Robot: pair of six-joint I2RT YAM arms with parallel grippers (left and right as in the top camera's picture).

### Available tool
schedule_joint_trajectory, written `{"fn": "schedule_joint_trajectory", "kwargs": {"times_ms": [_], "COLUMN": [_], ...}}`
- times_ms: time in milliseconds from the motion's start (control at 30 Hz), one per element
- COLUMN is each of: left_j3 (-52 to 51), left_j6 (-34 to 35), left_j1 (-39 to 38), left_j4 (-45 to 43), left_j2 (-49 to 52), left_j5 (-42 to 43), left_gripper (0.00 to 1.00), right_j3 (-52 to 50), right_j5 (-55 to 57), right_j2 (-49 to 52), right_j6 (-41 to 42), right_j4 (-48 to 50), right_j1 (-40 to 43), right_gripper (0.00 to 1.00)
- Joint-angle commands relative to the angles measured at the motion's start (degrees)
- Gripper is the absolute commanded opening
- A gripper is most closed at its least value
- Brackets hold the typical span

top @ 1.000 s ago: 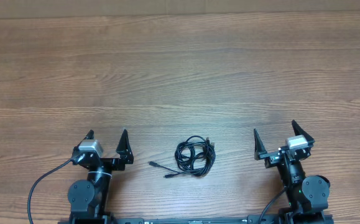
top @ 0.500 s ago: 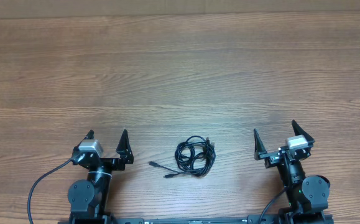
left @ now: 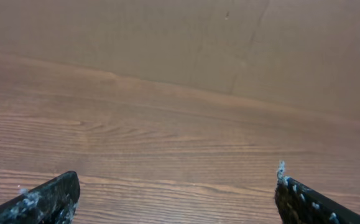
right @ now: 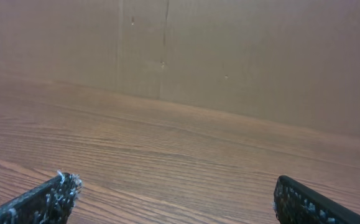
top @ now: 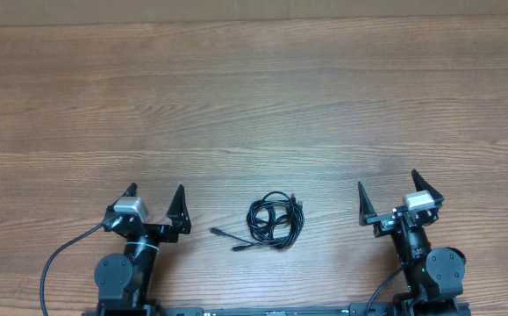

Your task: Untangle cables

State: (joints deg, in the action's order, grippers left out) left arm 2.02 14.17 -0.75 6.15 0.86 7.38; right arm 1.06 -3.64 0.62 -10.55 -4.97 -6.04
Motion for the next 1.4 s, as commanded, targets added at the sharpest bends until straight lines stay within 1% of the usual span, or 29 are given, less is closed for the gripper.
{"fn": "schedule_joint_trajectory", "kwargs": {"times_ms": [0, 167, 267, 467, 567, 700, 767, 867, 933, 967, 1033, 1067, 1200, 1333, 1367], "left_j3": [5.0, 12.0, 15.5, 22.4, 29.0, 37.4, 44.0, 50.5, 54.9, 59.0, 63.8, 66.8, 74.0, 78.4, 79.4], "left_j6": [-1.8, -2.3, -4.0, -4.2, -7.3, -11.5, -14.1, -17.1, -19.4, -21.6, -23.1, -23.3, -25.1, -25.0, -24.9], "left_j1": [-0.1, -0.1, -0.1, -0.1, -0.1, -0.1, -0.1, -0.1, -0.3, -1.1, -2.6, -4.0, -9.6, -17.0, -20.4], "left_j4": [2.2, 10.3, 14.4, 19.3, 22.0, 25.9, 30.7, 36.2, 40.0, 43.3, 47.3, 49.8, 55.6, 59.4, 60.6], "left_j2": [-0.5, -0.5, -0.1, 5.3, 13.4, 24.2, 32.2, 40.1, 45.1, 49.6, 54.9, 58.4, 66.7, 73.7, 76.9], "left_j5": [1.6, 2.2, 2.7, 4.6, 9.3, 13.3, 15.8, 17.9, 18.0, 18.0, 17.9, 17.7, 15.8, 6.4, 3.0], "left_gripper": [0.99, 1.00, 1.00, 1.00, 1.00, 1.00, 1.00, 1.00, 1.00, 1.00, 1.00, 1.00, 1.00, 1.00, 1.00], "right_j3": [-0.6, -0.6, -0.6, -0.6, -0.6, -0.6, -0.6, -0.6, -0.6, -0.6, -0.6, -0.6, -0.6, -0.6, -0.6], "right_j5": [-0.1, -0.1, -0.1, -0.1, -0.1, -0.1, -0.1, -0.1, -0.1, -0.1, -0.1, -0.1, -0.1, -0.1, -0.1], "right_j2": [-0.5, -0.5, -0.5, -0.5, -0.5, -0.5, -0.5, -0.5, -0.5, -0.5, -0.5, -0.5, -0.5, -0.5, -0.5], "right_j6": [0.0, 0.0, 0.0, 0.0, 0.0, 0.0, 0.0, 0.0, 0.0, 0.0, 0.0, 0.0, 0.0, 0.0, 0.0], "right_j4": [0.4, 0.4, 0.4, 0.4, 0.4, 0.4, 0.4, 0.4, 0.4, 0.4, 0.4, 0.4, 0.4, 0.4, 0.4], "right_j1": [0.1, 0.1, 0.1, 0.1, 0.1, 0.1, 0.1, 0.1, 0.1, 0.1, 0.1, 0.1, 0.1, 0.1, 0.1], "right_gripper": [1.00, 1.00, 1.00, 1.00, 1.00, 1.00, 1.00, 1.00, 1.00, 1.00, 1.00, 1.00, 1.00, 1.00, 1.00]}}
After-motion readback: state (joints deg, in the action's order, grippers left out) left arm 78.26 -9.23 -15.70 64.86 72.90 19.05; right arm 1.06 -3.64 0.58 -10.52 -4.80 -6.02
